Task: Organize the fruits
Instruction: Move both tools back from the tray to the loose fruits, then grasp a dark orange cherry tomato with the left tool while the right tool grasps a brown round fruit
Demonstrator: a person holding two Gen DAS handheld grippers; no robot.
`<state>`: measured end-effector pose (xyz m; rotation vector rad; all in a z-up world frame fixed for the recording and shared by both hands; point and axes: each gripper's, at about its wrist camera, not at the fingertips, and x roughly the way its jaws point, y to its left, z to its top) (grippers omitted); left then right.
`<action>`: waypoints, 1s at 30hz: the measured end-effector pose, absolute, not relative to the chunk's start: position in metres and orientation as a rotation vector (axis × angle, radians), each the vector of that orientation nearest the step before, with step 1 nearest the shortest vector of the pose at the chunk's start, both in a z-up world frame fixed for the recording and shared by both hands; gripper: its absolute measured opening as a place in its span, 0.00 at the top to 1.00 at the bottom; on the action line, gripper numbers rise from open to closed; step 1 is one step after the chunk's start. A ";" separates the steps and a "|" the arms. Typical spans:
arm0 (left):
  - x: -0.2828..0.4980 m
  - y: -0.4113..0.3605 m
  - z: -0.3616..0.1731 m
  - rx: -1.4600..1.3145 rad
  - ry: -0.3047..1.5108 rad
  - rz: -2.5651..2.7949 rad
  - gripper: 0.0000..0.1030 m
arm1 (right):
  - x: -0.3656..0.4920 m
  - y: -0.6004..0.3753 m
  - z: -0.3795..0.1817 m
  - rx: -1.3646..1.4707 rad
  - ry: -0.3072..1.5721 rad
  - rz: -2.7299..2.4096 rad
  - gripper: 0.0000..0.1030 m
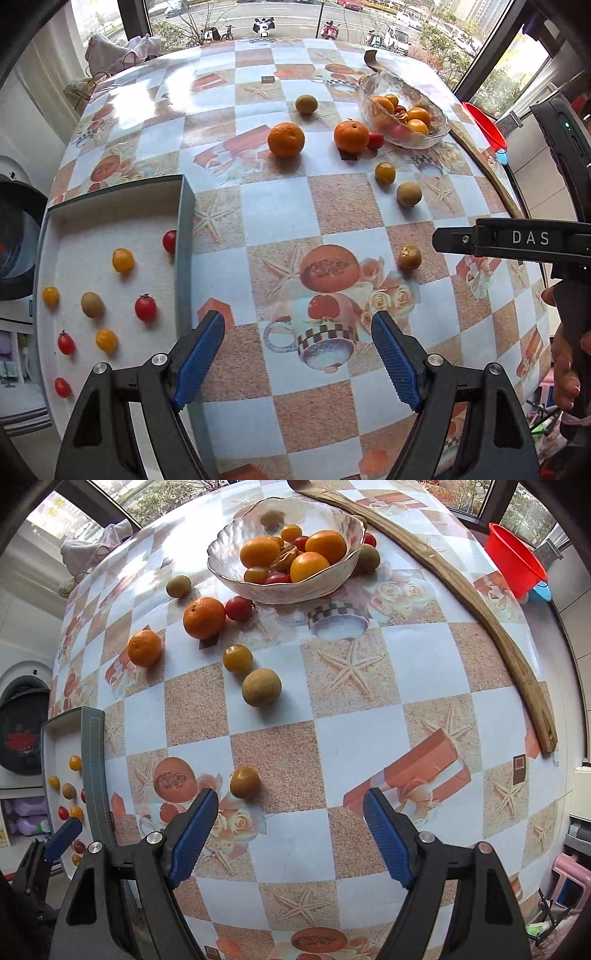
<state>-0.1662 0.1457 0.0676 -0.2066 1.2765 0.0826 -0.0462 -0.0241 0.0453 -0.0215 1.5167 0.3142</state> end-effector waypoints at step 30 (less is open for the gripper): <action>-0.098 0.063 0.013 -0.210 1.292 0.097 0.30 | 0.023 -0.013 0.015 0.039 1.539 0.509 0.71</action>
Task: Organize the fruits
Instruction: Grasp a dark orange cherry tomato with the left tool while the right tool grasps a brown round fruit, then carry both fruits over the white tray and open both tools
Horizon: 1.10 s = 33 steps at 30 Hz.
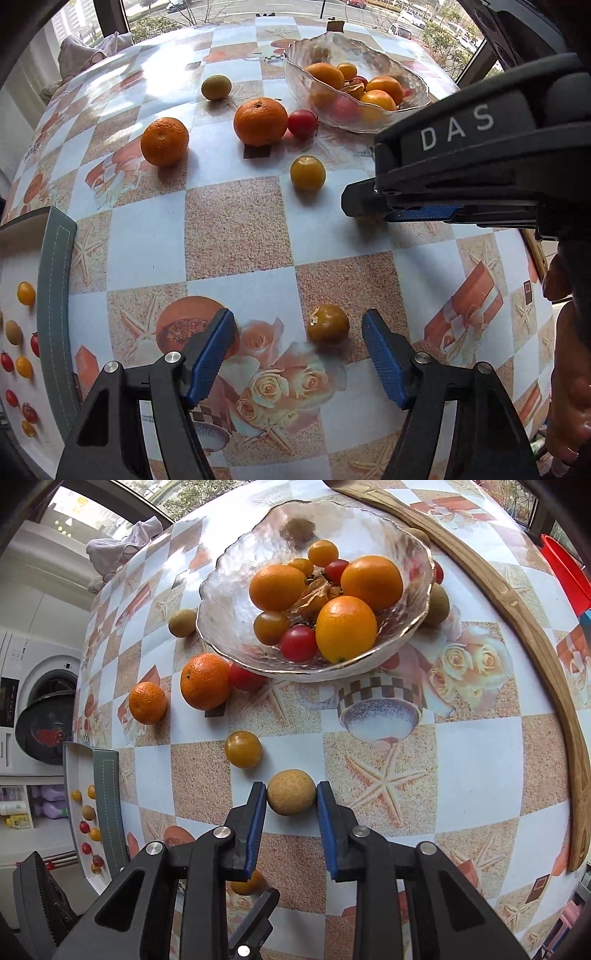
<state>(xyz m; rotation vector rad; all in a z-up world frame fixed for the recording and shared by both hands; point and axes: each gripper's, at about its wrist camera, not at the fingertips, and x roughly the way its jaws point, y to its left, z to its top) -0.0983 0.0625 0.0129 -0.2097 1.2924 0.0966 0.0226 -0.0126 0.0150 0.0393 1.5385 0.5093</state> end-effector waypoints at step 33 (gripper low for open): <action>-0.165 0.139 0.078 -0.348 1.271 0.022 0.78 | -0.078 -0.026 0.064 0.029 1.551 0.504 0.71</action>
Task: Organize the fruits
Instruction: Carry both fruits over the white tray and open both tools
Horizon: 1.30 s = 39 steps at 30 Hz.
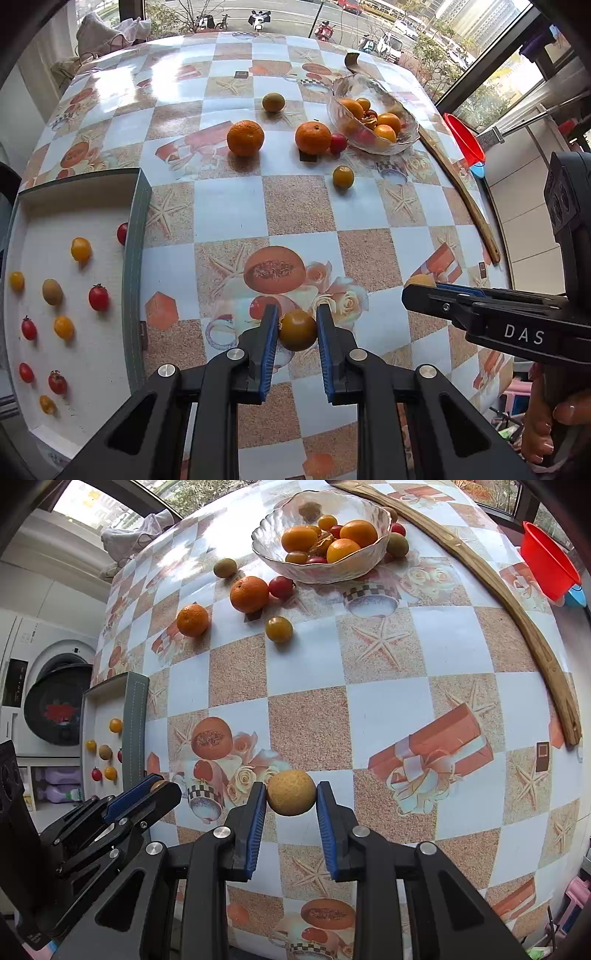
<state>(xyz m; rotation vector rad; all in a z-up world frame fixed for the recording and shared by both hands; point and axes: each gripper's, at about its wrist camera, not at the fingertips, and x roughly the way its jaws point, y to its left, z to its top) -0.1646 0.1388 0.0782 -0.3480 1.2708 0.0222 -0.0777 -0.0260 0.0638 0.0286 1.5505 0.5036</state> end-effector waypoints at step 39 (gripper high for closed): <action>-0.311 0.295 0.020 -0.480 1.373 0.466 0.71 | -0.193 0.246 0.018 -0.590 1.538 0.933 0.69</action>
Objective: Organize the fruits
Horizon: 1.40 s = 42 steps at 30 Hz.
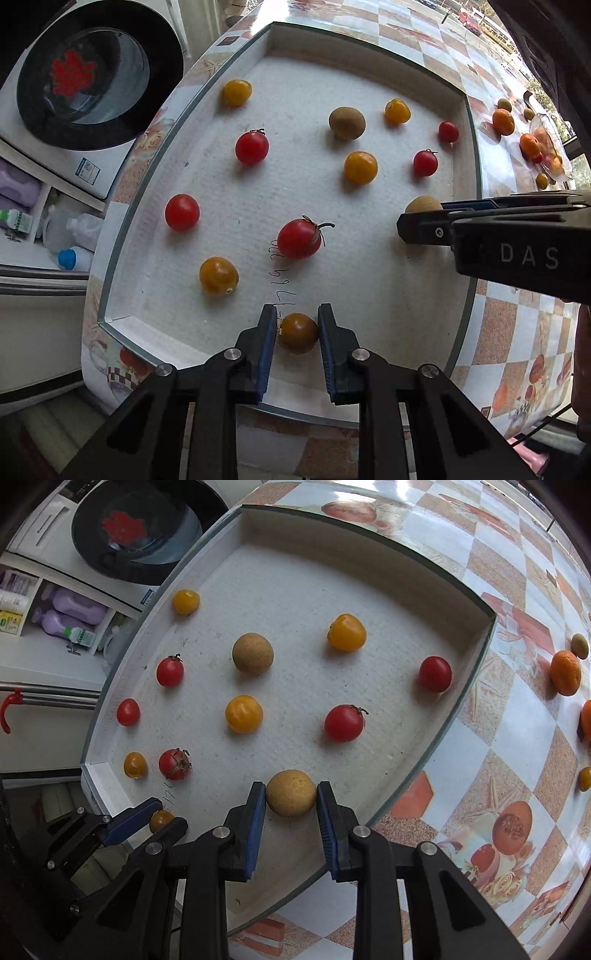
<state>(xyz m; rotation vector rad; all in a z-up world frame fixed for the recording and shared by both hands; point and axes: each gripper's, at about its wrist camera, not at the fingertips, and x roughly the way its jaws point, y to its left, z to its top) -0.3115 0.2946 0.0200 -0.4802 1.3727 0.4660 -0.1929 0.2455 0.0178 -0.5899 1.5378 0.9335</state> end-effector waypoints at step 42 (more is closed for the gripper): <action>-0.323 0.272 0.114 -0.293 1.420 0.525 0.01 | -0.204 0.179 0.152 -0.646 1.370 0.799 0.00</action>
